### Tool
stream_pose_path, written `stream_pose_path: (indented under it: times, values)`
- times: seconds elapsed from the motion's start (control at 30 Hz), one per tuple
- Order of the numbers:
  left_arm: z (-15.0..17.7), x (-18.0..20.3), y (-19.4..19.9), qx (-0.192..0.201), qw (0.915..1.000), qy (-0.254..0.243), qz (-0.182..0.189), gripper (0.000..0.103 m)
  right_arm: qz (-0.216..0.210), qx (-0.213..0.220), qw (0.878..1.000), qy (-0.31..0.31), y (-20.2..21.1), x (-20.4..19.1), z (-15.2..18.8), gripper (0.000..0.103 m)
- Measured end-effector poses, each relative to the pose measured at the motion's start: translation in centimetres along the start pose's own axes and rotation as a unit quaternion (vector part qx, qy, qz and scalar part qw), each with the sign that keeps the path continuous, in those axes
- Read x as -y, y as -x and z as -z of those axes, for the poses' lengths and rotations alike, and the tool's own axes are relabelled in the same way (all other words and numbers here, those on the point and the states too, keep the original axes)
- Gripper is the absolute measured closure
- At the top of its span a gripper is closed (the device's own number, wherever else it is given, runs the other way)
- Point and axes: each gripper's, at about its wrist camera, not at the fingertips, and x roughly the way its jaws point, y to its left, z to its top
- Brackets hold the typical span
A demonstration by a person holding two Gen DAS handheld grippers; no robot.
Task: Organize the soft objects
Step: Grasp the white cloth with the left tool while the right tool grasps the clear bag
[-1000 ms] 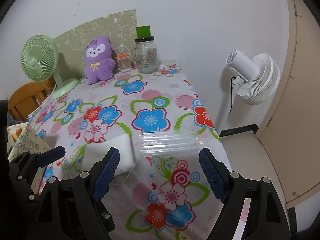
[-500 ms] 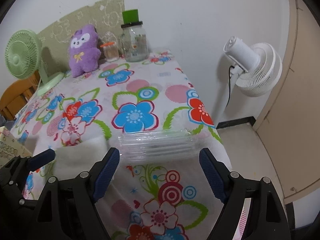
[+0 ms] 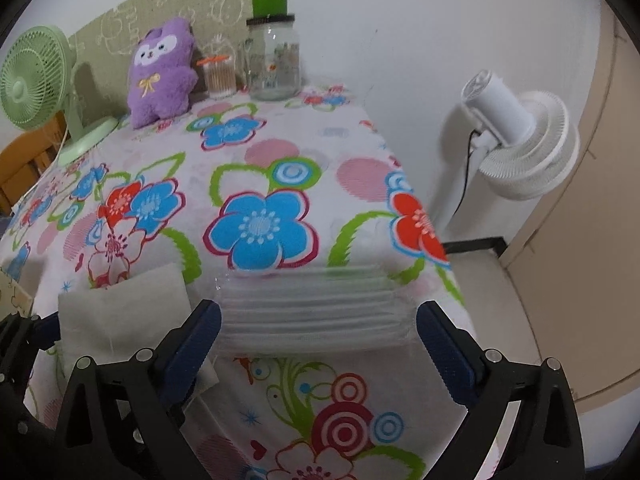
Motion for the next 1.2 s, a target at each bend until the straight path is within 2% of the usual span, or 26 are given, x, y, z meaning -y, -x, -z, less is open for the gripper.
stream_pose_path:
  times: [0.13, 0.2, 0.27, 0.4, 0.47, 0.67, 0.87, 1.2]
  values:
    - [0.1, 0.1, -0.1, -0.001, 1.0, -0.004, 0.0, 0.004, -0.011, -0.017, 1.0, 0.001, -0.7, -0.2, 0.0, 0.004]
    - [0.1, 0.1, 0.0, 0.0, 1.0, -0.007, 0.002, 0.007, -0.014, -0.022, 1.0, -0.001, -0.8, -0.2, 0.0, 0.004]
    - [0.2, 0.4, 0.2, 0.002, 0.9999, -0.015, 0.008, 0.019, -0.015, -0.022, 1.0, 0.001, -0.8, -0.4, 0.0, 0.006]
    - [0.4, 0.9, 0.7, 0.004, 0.9993, -0.031, 0.021, 0.032, -0.02, -0.022, 1.0, 0.002, -0.7, -0.5, 0.2, 0.01]
    - [0.5, 1.0, 0.9, 0.003, 0.9988, -0.04, 0.03, 0.044, -0.021, -0.021, 1.0, 0.002, -0.6, -0.5, 0.3, 0.011]
    - [1.0, 1.0, 1.7, 0.004, 0.9983, -0.045, 0.036, 0.061, -0.025, -0.019, 1.0, -0.002, 0.2, -0.6, 0.6, 0.012]
    - [1.6, 0.6, 2.6, 0.001, 0.9983, -0.049, 0.032, 0.07, -0.027, -0.01, 1.0, 0.001, 1.4, -1.2, 1.2, 0.012]
    - [2.5, -0.9, 4.0, 0.007, 0.9995, -0.027, 0.018, 0.076, -0.039, 0.01, 0.999, 0.0, 4.2, -2.6, 2.1, 0.011]
